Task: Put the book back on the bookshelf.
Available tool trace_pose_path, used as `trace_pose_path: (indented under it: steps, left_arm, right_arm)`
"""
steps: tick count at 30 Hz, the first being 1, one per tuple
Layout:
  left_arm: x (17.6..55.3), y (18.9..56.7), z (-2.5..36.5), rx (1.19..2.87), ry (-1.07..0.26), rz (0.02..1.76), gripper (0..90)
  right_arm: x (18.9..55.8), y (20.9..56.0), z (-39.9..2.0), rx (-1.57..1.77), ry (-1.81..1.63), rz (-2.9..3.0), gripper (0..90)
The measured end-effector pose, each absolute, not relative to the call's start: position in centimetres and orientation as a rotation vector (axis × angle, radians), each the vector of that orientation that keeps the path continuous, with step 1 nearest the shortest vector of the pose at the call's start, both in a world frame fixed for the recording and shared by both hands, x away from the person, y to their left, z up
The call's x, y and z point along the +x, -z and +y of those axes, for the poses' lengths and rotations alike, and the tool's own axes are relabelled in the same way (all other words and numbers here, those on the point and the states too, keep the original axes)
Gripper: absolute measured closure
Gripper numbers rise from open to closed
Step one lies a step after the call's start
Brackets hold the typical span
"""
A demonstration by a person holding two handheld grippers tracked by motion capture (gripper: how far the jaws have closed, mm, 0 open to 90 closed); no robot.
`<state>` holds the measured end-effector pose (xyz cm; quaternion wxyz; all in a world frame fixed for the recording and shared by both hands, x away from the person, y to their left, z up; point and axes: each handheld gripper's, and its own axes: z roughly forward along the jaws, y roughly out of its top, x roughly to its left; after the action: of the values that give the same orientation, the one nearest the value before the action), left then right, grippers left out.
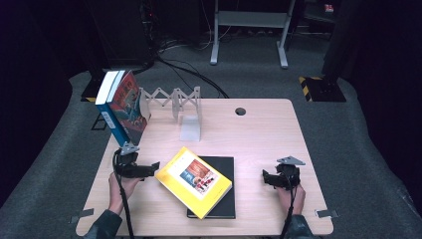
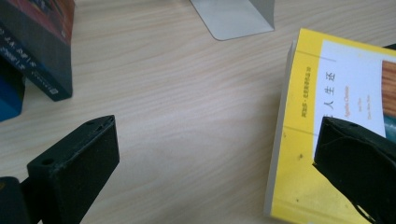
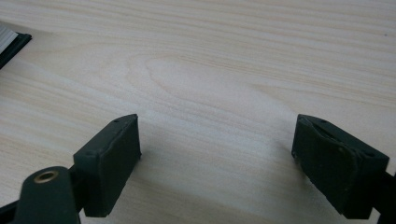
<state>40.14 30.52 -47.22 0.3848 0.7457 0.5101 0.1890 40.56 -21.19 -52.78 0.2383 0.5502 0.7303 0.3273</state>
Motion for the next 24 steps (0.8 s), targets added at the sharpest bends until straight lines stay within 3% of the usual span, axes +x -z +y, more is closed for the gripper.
trace_pose_path:
  steps: [10, 17, 24]
  left_arm:
    - [38.8, 48.6, 30.9, 1.916, -0.433, 1.297, 0.1]
    - [37.8, 49.1, 30.8, 1.906, -0.419, 1.29, 0.0]
    - [37.2, 49.4, 30.8, 1.929, -0.389, 1.277, 0.0]
  right_arm:
    - [40.0, 49.9, -19.4, 1.507, -1.057, 2.095, 13.7]
    - [39.9, 46.3, -14.8, 1.367, -1.197, 2.209, 13.8]
    - [39.8, 45.3, -9.2, 1.206, -1.234, 2.38, 14.9]
